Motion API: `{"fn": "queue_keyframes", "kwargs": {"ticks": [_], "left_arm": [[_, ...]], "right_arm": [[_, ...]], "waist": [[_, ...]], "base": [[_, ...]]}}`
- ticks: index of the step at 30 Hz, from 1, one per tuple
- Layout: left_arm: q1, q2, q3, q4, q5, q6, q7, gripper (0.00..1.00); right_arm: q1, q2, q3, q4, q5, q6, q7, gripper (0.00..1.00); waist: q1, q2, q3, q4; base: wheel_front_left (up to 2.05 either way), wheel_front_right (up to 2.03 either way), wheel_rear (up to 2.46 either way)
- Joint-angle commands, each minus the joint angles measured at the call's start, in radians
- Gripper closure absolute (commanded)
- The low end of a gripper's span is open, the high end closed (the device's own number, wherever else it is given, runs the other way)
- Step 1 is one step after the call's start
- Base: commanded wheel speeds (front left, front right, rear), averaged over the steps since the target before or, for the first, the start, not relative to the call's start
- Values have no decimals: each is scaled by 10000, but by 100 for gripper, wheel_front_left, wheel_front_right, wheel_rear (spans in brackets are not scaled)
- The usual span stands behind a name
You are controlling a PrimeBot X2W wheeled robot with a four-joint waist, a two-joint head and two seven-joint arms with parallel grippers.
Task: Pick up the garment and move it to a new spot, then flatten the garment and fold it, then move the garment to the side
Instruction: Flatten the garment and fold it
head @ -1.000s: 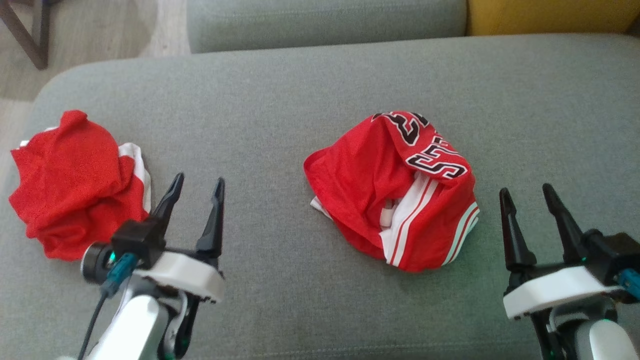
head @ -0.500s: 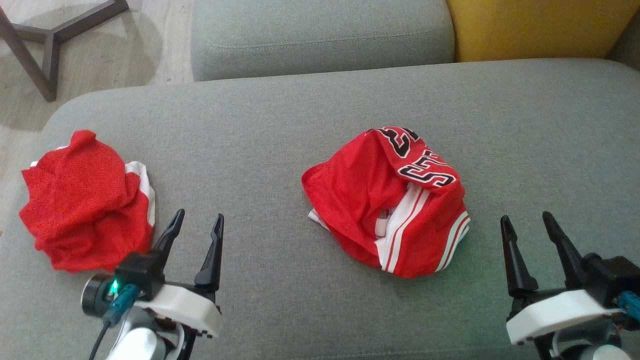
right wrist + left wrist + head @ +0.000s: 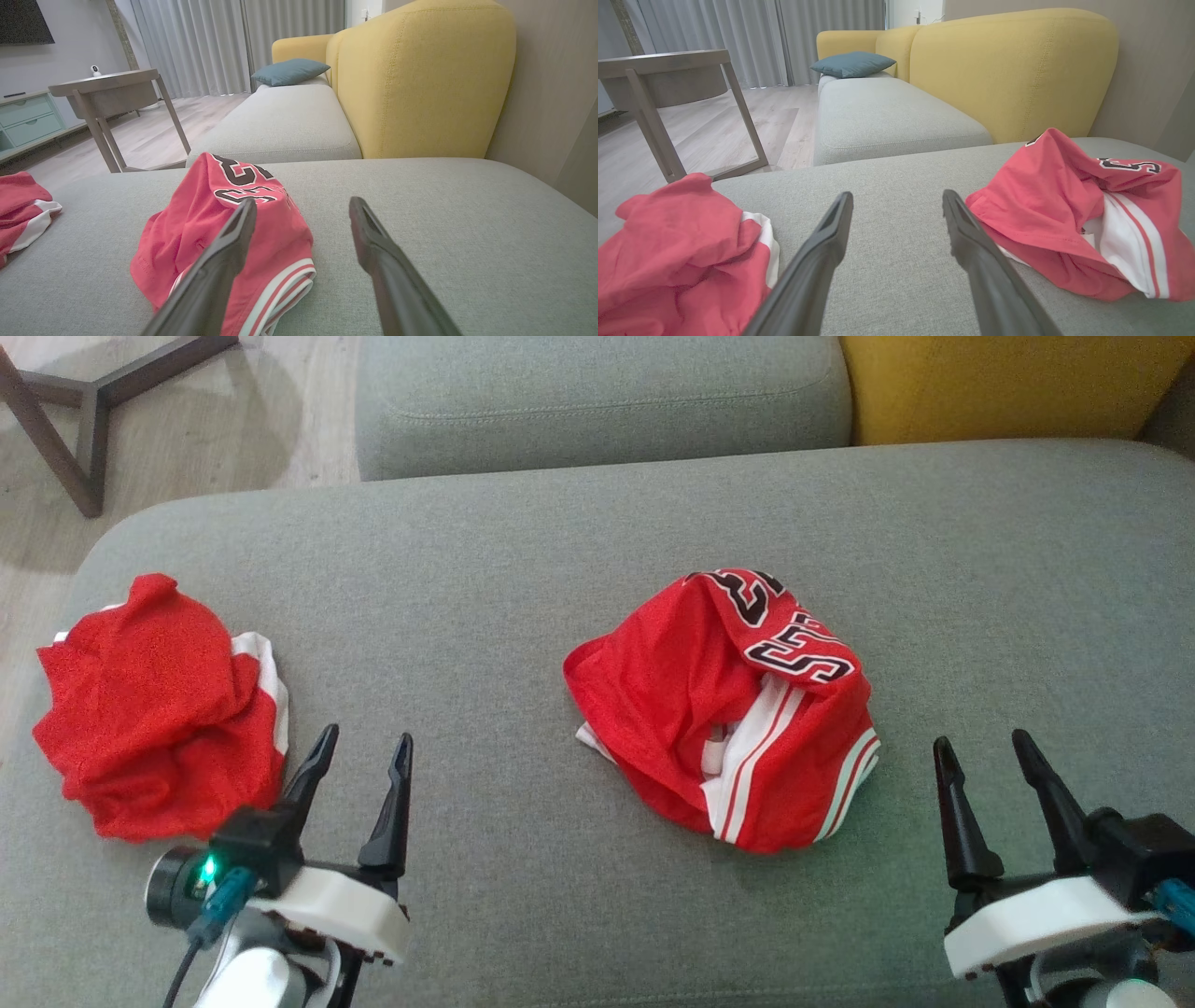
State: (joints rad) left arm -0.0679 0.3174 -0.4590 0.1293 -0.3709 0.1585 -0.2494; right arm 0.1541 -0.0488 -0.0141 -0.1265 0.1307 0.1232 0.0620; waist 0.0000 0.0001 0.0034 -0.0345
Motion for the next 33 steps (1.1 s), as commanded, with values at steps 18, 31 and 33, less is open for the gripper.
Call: {"fn": "queue_keyframes", "kwargs": {"ticks": [18, 31, 33], "left_arm": [[-1974, -896, -1357, -137, 210, -682, 1762, 0], [-3293, -2268, -2030, 1871, -683, -1193, 3371, 0], [-3456, -2334, -1977, 2105, -759, -1119, 3390, 0]], "right_arm": [[-868, -61, 281, -424, -81, 75, -86, 0], [-1389, -86, 362, -173, 56, 75, -333, 0], [-1463, -84, 365, -134, 84, 75, -382, 0]], "waist": [[0, -1, 1117, -288], [0, -1, 2075, -1028], [0, -1, 2194, -1100]], "base": [[0, 0, 0], [0, 0, 0], [0, 0, 0]]}}
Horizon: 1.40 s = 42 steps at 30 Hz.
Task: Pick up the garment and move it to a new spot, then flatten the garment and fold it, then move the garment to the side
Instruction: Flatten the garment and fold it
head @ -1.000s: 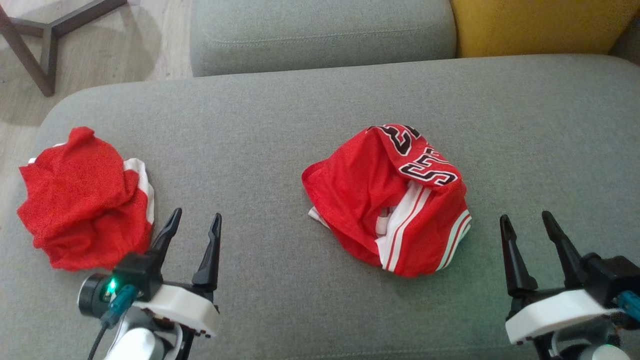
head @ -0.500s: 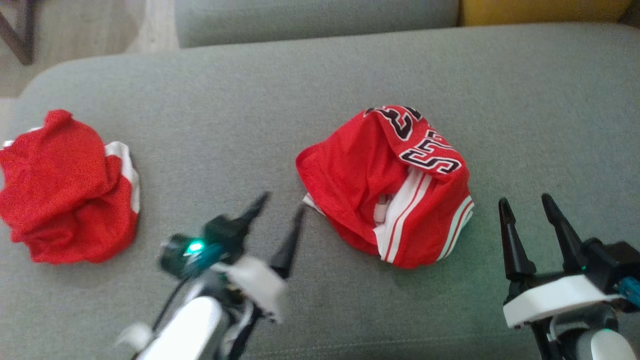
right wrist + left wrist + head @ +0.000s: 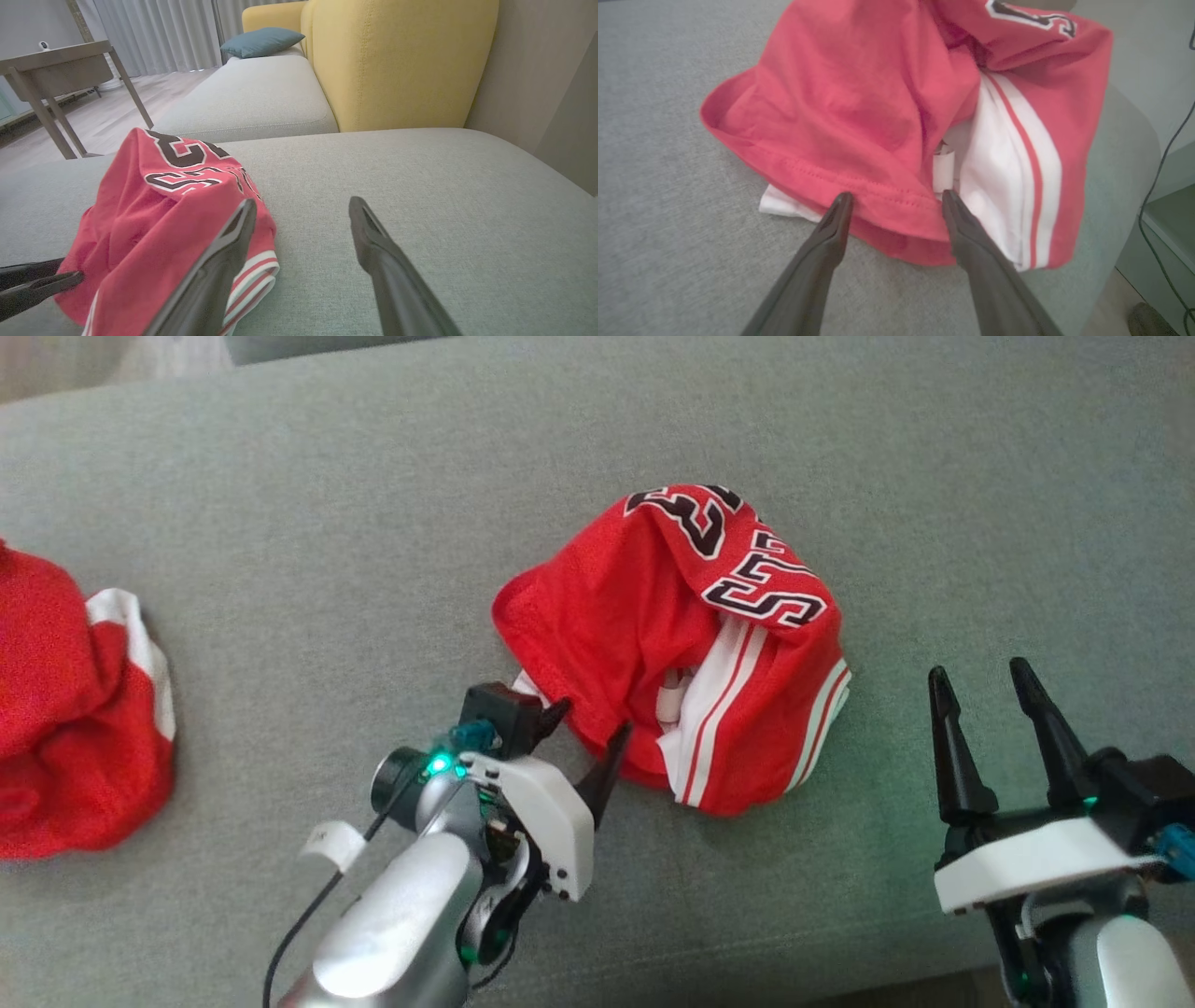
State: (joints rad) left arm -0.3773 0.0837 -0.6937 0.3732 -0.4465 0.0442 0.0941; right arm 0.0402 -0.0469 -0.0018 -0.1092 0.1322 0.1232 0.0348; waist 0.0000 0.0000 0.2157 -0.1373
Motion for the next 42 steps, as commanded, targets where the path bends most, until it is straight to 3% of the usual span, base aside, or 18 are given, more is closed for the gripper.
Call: {"fn": "queue_keyframes", "kwargs": {"ticks": [1, 3, 4, 5, 6, 14, 27, 34, 36, 37, 38, 39, 42], "left_arm": [[-427, -26, 387, -217, -56, 43, -16, 0], [-555, -72, 387, -20, -130, 46, 9, 0], [-622, -87, 386, 60, -144, 43, -23, 7], [-679, -101, 378, 133, -154, 37, -56, 98], [-741, -109, 353, 196, -126, 38, -99, 100], [-910, 385, 358, -311, 435, 275, -918, 100], [-278, 2973, 1788, -3661, 1006, 1690, -248, 100], [-399, 3079, 2178, -2686, 319, 1385, -164, 100], [-660, 2810, 2205, -1495, -48, 1004, -428, 100], [-749, 2702, 2229, -1084, -148, 905, -575, 85], [-822, 2588, 2265, -710, -228, 839, -769, 46], [-865, 2479, 2277, -349, -300, 763, -947, 0], [-886, 2194, 2333, 382, -411, 669, -1608, 0]], "right_arm": [[-355, -102, 241, -280, 78, 75, -129, 0], [-413, -100, 248, -240, 97, 75, -166, 0], [-447, -99, 251, -217, 105, 75, -187, 0], [-476, -98, 250, -191, 113, 75, -203, 0], [-503, -97, 246, -168, 122, 75, -214, 0], [-495, -84, 101, -20, 100, 75, -254, 0], [-384, -69, 82, -72, 98, 75, -61, 0], [-528, -104, 171, -120, 125, 75, 0, 0], [-630, -163, 207, -114, 146, 75, 7, 0], [-657, -169, 215, -115, 150, 75, 11, 0], [-676, -173, 209, -112, 146, 75, 12, 0], [-690, -176, 208, -105, 146, 75, 5, 0], [-661, -181, 169, -111, 138, 75, -12, 0]], "waist": [[0, 0, 114, -97], [0, 0, 208, -137], [0, 0, 241, -154], [0, 0, 261, -165], [0, 0, 280, -170], [0, 0, 92, 51], [0, 0, -179, 584], [0, 0, 41, 465], [0, 0, 135, 355], [0, 0, 160, 310], [0, 0, 172, 277], [0, 0, 171, 245], [0, 0, 99, 205]], "base": [[0, 0, 0], [0, 0, 0], [0, 0, 0], [0, 0, 0], [0, 0, 0], [0, 0, 0], [0, 0, 0], [0, 0, 0], [0, 0, 0], [0, 0, 0], [0, 0, 0], [0, 0, 0], [0, 0, 0]]}}
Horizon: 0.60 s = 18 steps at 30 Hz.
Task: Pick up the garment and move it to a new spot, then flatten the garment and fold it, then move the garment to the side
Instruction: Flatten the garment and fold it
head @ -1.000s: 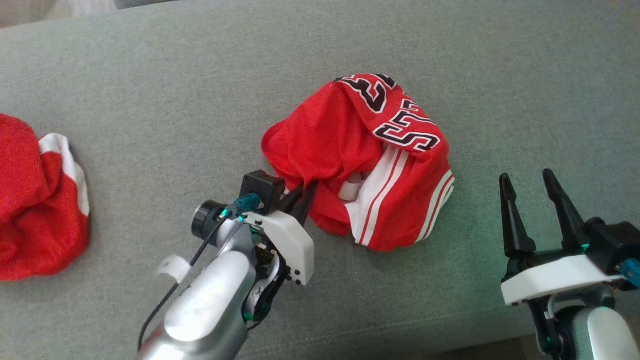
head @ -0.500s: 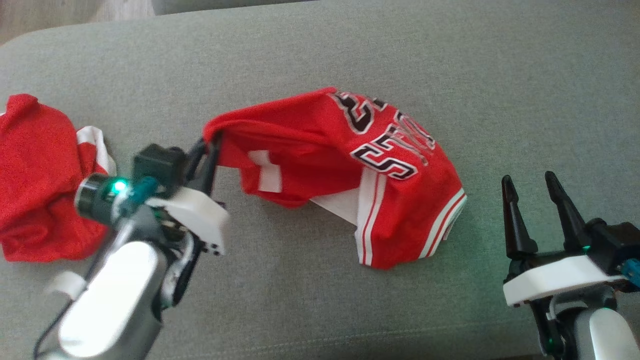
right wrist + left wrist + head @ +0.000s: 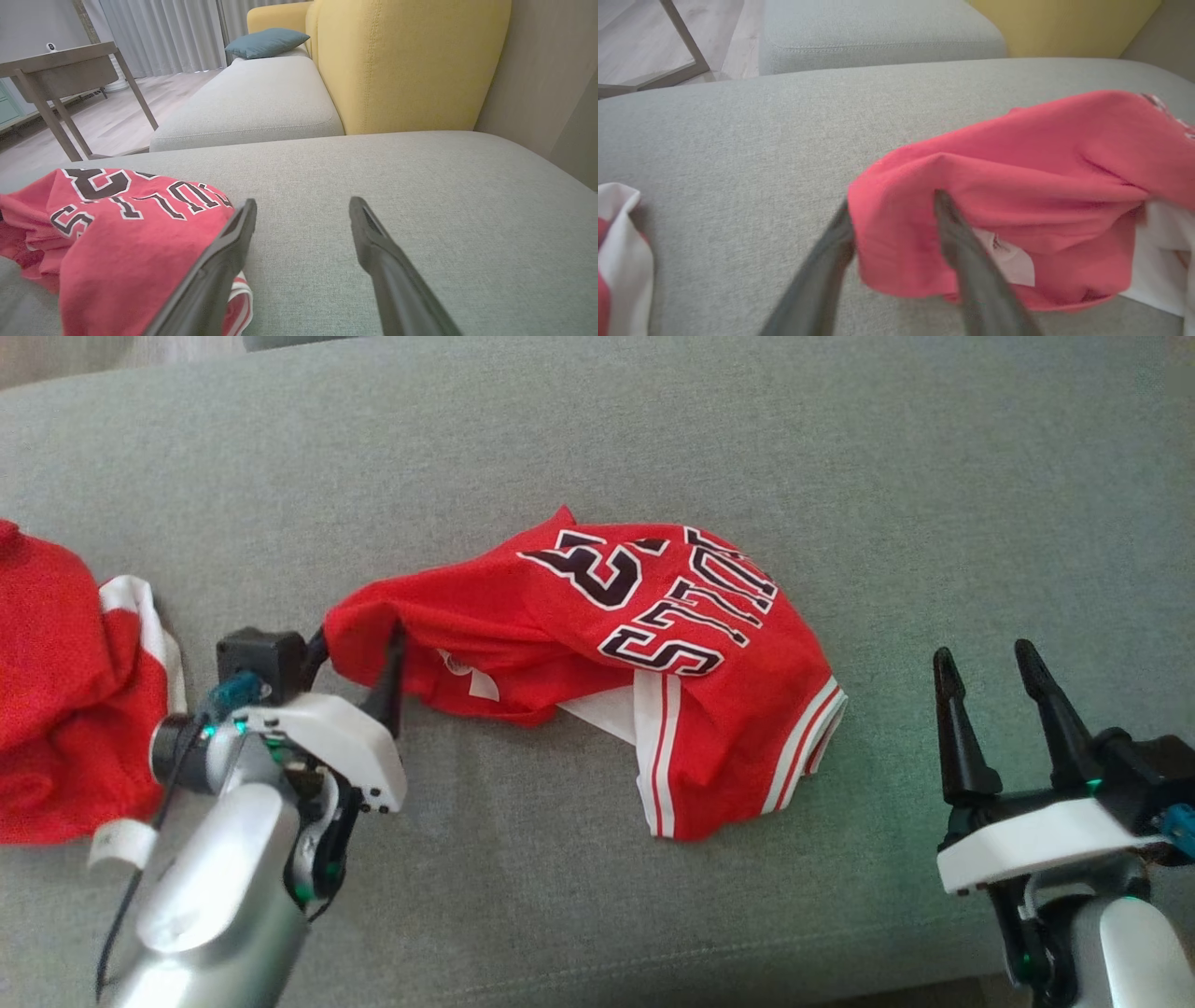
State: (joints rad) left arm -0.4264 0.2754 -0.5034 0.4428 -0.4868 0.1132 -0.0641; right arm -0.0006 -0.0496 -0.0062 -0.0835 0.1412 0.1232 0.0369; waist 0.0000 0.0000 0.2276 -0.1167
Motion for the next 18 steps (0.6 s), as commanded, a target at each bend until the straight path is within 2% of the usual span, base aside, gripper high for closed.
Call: {"fn": "queue_keyframes", "kwargs": {"ticks": [1, 5, 8, 18], "left_arm": [[-345, 193, 469, -175, -35, -1, -280, 0], [87, -48, 599, -193, -55, 175, -1282, 0], [533, -91, 710, -580, -10, 358, -1655, 0], [2206, 165, 923, -3402, 1507, 1711, -1970, 0]], "right_arm": [[-227, -153, 203, -374, 38, 75, -29, 0], [-103, -145, 157, -418, -12, 75, -8, 0], [-6, -147, 154, -495, -58, 75, 11, 0], [431, -143, 183, -764, -234, 75, 179, 0]], "waist": [[0, 0, -68, -3], [0, 0, -312, 93], [0, 0, -528, 229], [0, 0, -1382, 514]], "base": [[0, 0, 0], [0, 0, 0], [0, 0, 0], [0, 0, 0]]}}
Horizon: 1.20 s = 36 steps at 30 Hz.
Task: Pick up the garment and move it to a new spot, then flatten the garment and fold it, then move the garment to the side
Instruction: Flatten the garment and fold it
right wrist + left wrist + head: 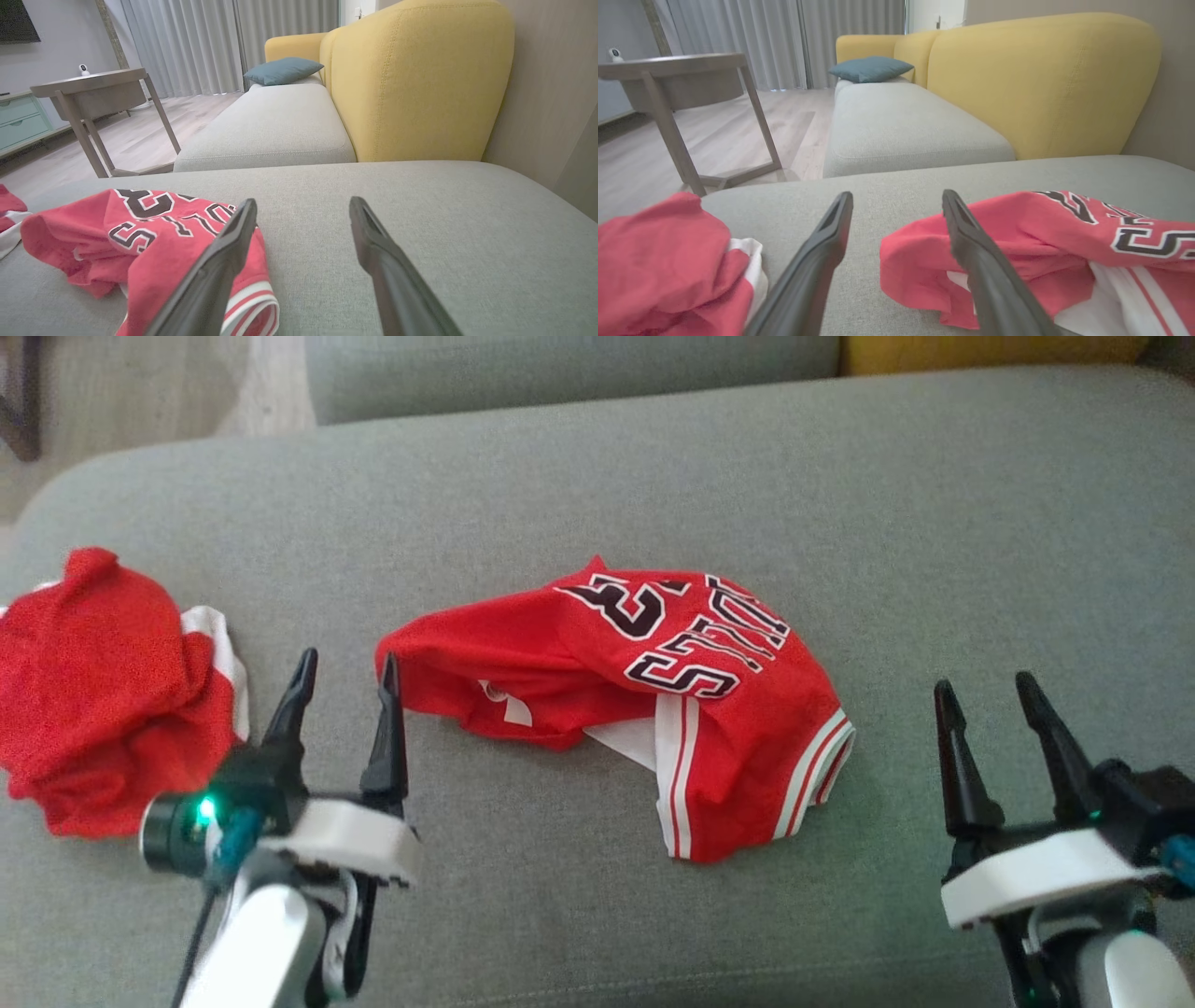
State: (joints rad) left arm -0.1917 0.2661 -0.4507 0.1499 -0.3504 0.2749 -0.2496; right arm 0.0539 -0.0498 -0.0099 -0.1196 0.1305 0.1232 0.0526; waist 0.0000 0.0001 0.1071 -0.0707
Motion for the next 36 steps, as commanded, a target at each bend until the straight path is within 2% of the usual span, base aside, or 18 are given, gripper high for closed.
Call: {"fn": "queue_keyframes", "kwargs": {"ticks": [1, 7, 20, 25, 31, 36], "left_arm": [[52, 264, 382, -693, 224, 154, -117, 0], [759, 411, 362, -1292, 495, 387, -120, 0], [788, 452, 318, -1484, 524, 437, -120, 0], [586, 406, 235, -1534, 577, 421, -117, 0], [218, 240, 63, -1521, 670, 369, -117, 0], [-63, 84, -77, -1443, 746, 283, -118, 0]], "right_arm": [[-51, -138, 222, -430, -133, 75, 42, 0], [236, -106, 250, -607, -148, 75, 192, 0], [216, -103, 306, -665, -146, 75, 303, 0], [62, -300, 1201, -528, 134, 75, 556, 0], [-114, -497, 2782, 207, 797, 75, 1617, 0], [-462, -451, 3011, 764, 774, 75, 2093, 0]], "waist": [[0, -1, -239, 61], [0, -1, -417, 101], [0, -1, -250, 171], [0, -1, -56, 311], [0, -1, 301, 623], [0, -1, 631, 873]], "base": [[0, 0, 0], [0, 0, 0], [0, 0, 0], [0, 0, 0], [0, 0, 0], [0, 0, 0]]}}
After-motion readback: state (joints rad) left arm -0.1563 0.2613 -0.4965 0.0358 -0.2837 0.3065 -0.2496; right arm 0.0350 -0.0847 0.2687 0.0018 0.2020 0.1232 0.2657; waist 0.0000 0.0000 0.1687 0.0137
